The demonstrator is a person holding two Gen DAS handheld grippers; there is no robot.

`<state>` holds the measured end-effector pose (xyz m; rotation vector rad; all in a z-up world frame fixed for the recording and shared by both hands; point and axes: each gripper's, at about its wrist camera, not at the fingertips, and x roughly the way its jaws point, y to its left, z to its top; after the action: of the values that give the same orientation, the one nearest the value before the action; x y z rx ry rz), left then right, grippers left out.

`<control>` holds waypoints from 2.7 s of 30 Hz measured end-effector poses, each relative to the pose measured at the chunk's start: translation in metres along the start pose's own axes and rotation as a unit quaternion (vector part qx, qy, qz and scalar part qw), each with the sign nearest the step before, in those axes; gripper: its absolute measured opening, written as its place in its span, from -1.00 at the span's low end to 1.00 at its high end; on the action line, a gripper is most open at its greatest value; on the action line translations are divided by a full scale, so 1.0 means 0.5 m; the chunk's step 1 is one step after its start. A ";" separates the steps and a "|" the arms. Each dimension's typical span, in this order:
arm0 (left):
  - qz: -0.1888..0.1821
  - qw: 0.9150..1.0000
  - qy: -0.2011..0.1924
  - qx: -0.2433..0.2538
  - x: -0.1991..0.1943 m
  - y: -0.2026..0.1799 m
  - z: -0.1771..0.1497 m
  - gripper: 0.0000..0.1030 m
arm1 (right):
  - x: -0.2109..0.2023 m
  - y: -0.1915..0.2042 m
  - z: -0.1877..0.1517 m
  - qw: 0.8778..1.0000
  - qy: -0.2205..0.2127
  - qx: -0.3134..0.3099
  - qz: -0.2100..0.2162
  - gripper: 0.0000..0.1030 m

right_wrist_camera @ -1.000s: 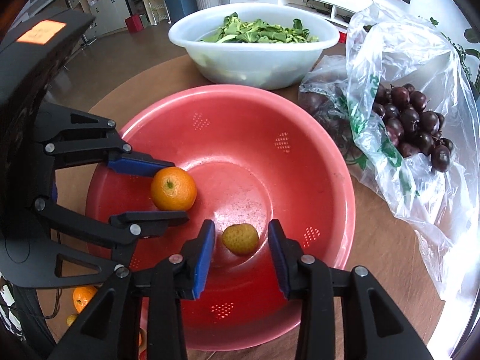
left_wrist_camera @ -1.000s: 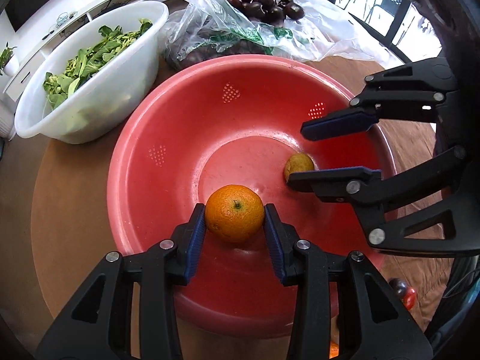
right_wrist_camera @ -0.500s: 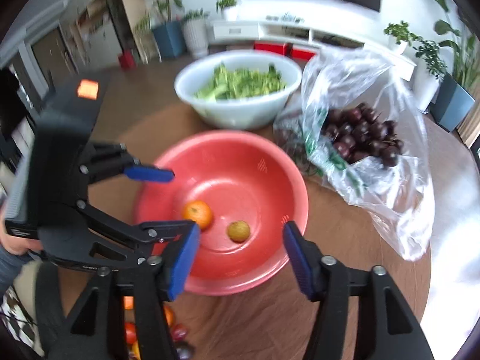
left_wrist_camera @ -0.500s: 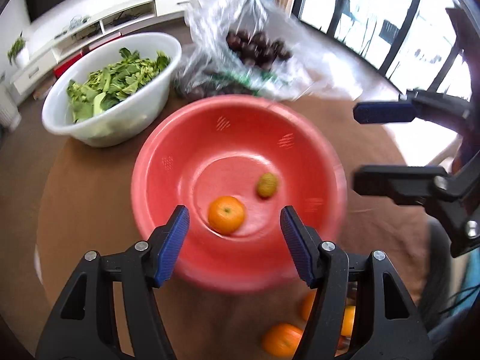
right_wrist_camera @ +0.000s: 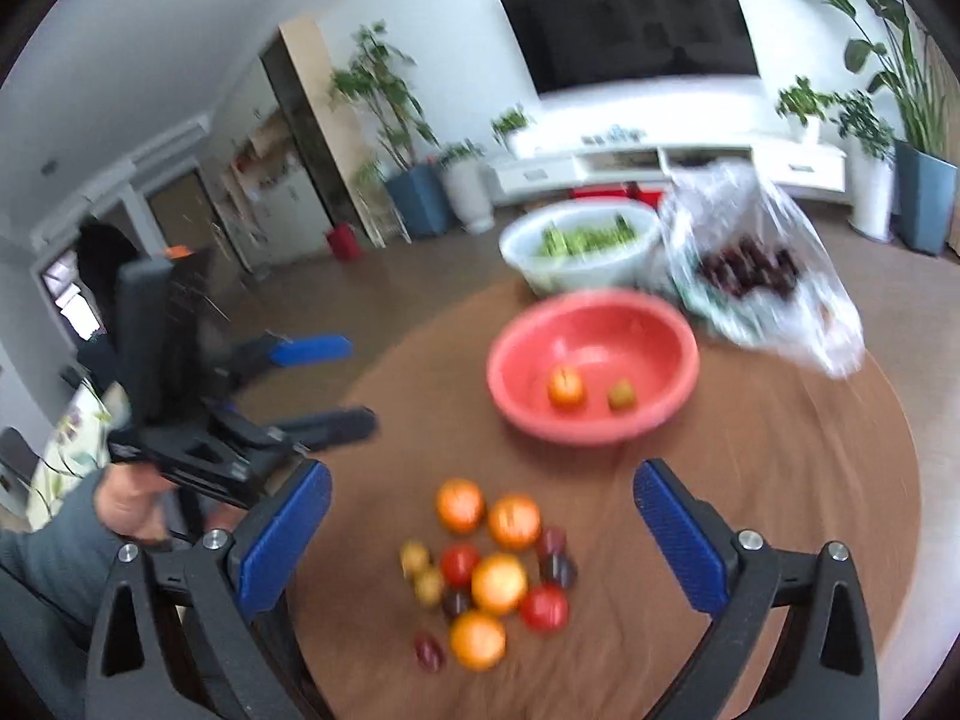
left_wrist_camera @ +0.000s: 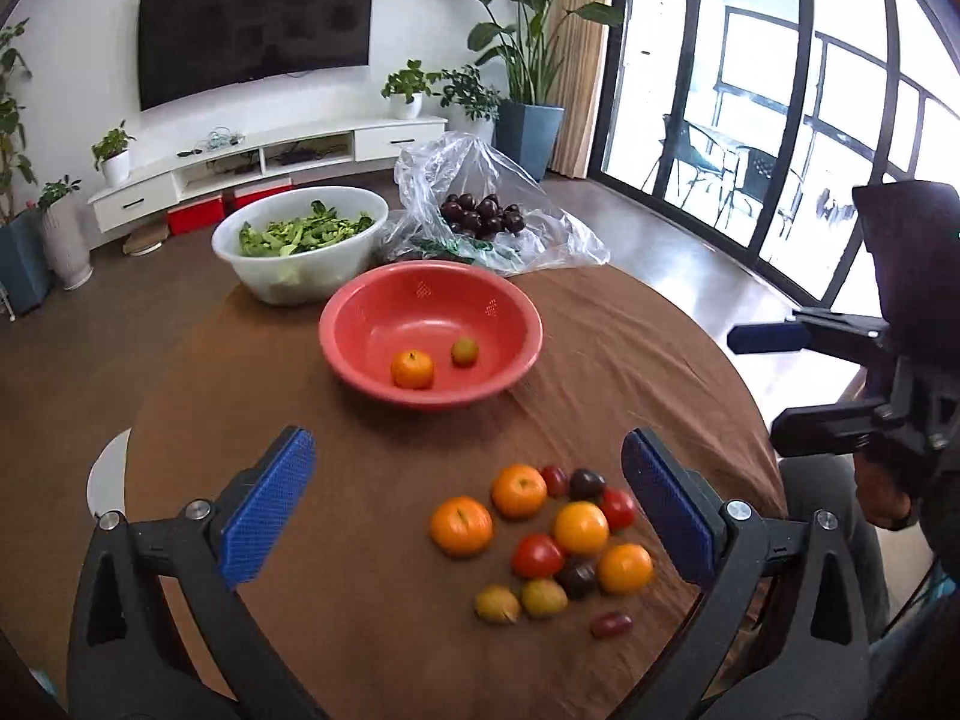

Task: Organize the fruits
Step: 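Return both tools to the fruit cluster and grasp a red plum with the left tool, then lift the red plum with the left tool while the right tool grasps an orange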

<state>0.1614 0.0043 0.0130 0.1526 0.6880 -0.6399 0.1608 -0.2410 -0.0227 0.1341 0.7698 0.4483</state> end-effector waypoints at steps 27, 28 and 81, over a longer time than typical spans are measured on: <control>-0.012 0.993 0.120 0.016 0.094 -0.195 -0.225 0.77 | -0.034 -0.024 -0.204 0.987 0.008 0.127 -0.101 0.91; -0.017 0.992 0.126 0.015 0.104 -0.196 -0.226 0.48 | -0.033 -0.025 -0.203 0.986 0.009 0.126 -0.104 0.91; -0.031 0.983 0.173 0.047 0.160 -0.159 -0.250 -0.53 | 0.049 0.007 -0.197 0.990 0.076 0.084 -0.086 0.36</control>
<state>0.0934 -0.0576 -0.1280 0.3359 1.0000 -0.7129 0.1065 -0.2315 -0.1079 0.1909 0.9602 0.2314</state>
